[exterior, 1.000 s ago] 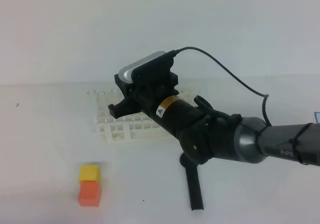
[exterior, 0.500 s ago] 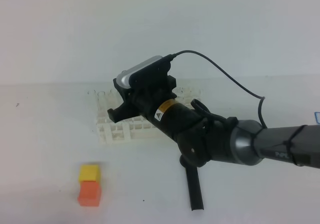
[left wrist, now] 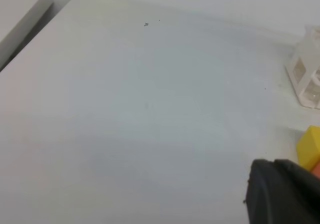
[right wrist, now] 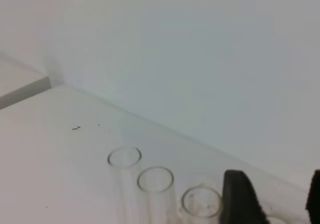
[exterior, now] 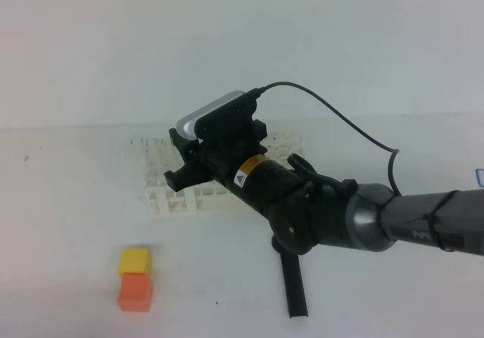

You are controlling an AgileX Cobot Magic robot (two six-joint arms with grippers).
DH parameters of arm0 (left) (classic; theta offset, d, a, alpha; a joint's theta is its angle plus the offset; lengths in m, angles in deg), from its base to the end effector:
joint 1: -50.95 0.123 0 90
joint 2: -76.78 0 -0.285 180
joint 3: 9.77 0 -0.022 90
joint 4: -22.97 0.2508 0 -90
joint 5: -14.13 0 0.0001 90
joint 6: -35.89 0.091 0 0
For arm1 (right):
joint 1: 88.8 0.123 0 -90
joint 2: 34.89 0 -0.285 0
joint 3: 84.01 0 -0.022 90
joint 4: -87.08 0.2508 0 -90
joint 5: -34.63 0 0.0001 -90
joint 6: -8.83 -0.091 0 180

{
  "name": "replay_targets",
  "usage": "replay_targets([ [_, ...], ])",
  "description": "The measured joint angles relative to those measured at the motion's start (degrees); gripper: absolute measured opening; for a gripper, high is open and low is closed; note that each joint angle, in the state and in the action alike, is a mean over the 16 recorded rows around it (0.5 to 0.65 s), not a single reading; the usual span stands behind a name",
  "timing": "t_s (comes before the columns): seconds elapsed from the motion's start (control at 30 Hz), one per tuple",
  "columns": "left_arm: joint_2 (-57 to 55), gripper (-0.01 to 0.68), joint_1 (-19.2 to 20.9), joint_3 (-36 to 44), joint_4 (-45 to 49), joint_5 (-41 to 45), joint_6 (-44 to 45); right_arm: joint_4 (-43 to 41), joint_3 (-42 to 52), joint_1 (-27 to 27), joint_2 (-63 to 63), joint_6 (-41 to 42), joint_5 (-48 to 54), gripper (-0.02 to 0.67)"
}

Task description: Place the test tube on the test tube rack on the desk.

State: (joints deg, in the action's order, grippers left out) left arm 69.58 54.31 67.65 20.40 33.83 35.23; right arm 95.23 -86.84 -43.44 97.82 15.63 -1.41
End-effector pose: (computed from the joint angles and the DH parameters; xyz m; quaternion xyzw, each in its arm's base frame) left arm 0.0530 0.0017 0.1816 -0.0397 0.7886 -0.0045 0.6136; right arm 0.3499 0.3436 0.1819 -0.2569 0.6854 0.2332 0.6402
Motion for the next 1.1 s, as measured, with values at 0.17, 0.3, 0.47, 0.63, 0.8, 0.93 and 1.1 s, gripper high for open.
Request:
replay_targets([
  [0.17,0.06,-0.001,0.13,0.11,0.01,-0.20,0.02,-0.17,0.00,0.00,-0.04,0.03,0.21,0.306],
  [0.3,0.06,-0.001,0.13,0.11,0.01,0.08,0.01,-0.46,0.00,0.00,-0.86,0.72,0.77,0.308],
  [0.47,0.06,-0.001,0.13,0.11,0.01,0.10,0.01,-0.94,0.00,0.00,-3.27,3.58,3.31,0.285],
  [0.63,0.00,-0.001,0.13,0.00,0.00,0.32,0.00,-1.34,0.00,0.00,-7.29,8.10,8.30,0.218],
  [0.8,0.00,-0.001,0.13,0.00,0.00,0.42,-0.01,-1.57,0.00,-0.05,-12.34,14.02,15.61,0.126],
  [0.93,0.00,-0.001,0.13,0.00,0.00,0.21,0.01,-1.62,0.03,-0.31,-16.82,18.46,22.67,0.061],
  [1.1,-0.03,-0.001,0.13,0.11,0.01,-0.12,0.03,-1.67,0.07,-0.91,-23.15,22.49,31.21,0.011],
])
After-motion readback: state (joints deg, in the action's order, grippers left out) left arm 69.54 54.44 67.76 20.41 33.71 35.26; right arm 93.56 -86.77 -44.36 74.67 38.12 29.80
